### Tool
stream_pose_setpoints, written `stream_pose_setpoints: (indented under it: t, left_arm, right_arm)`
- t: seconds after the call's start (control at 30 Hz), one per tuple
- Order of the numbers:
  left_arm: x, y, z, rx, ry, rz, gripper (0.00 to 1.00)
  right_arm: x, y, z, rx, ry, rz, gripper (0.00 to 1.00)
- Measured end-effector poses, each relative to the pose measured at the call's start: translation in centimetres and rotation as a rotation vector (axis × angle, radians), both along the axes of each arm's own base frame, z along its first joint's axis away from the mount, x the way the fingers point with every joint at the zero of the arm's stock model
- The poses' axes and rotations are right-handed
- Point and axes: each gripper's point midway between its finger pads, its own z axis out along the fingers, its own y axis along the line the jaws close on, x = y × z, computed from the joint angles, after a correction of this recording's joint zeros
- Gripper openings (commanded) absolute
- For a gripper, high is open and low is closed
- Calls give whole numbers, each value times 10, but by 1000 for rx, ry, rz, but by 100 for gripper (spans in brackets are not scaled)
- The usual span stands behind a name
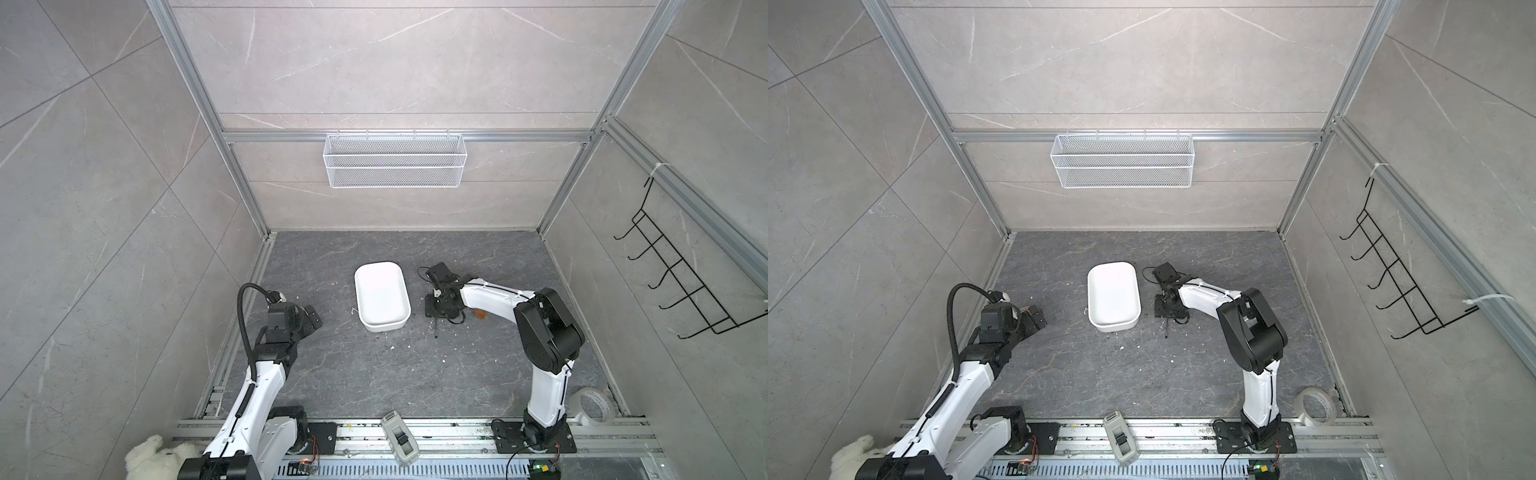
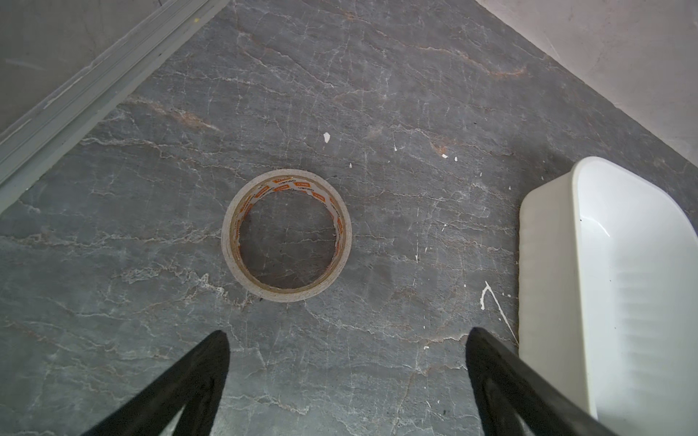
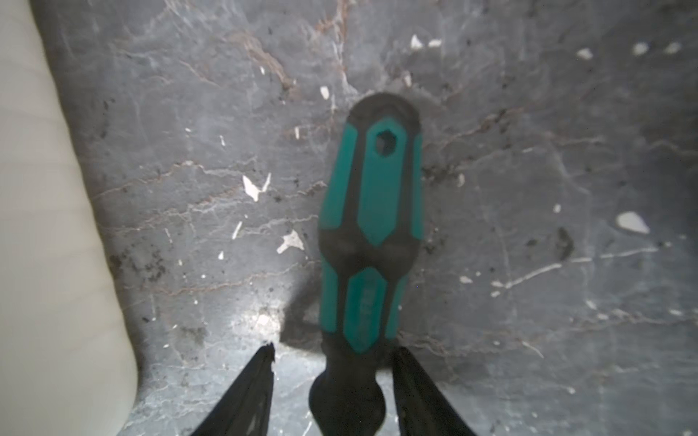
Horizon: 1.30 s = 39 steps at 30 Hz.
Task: Put the screwdriver in the bin
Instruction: Pick up the screwdriver from the center of the table.
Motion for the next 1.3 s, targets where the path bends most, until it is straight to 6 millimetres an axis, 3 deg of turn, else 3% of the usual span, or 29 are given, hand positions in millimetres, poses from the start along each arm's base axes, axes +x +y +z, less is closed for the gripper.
stream_pose_setpoints:
  t: [0.23, 0.37, 0.5, 0.77, 0.93, 1.0, 1.13, 1.3]
  left_arm:
    - [-3, 5, -1, 10, 7, 31, 100]
    - [-6, 12, -1, 16, 13, 80, 100]
    - [-8, 16, -2, 20, 17, 109, 100]
    - [-9, 17, -10, 18, 48, 118, 99]
    - [-8, 14, -10, 8, 48, 108, 84]
    - [-8, 13, -10, 3, 44, 102, 77]
    - [-6, 12, -5, -2, 24, 96, 76]
    - [-5, 12, -5, -3, 20, 95, 77]
  right_arm:
    - [0, -1, 0, -5, -2, 2, 46]
    - [0, -2, -2, -13, -5, 7, 23]
    - [0, -3, -1, -19, -11, 8, 15]
    - [-10, -14, 0, -60, -10, 17, 12]
    - [-14, -20, 4, -88, -10, 31, 7]
    - [-16, -22, 11, -95, -18, 39, 6]
    - [-17, -18, 39, -150, -78, 79, 8]
    - [-11, 39, 103, -155, -254, 203, 9]
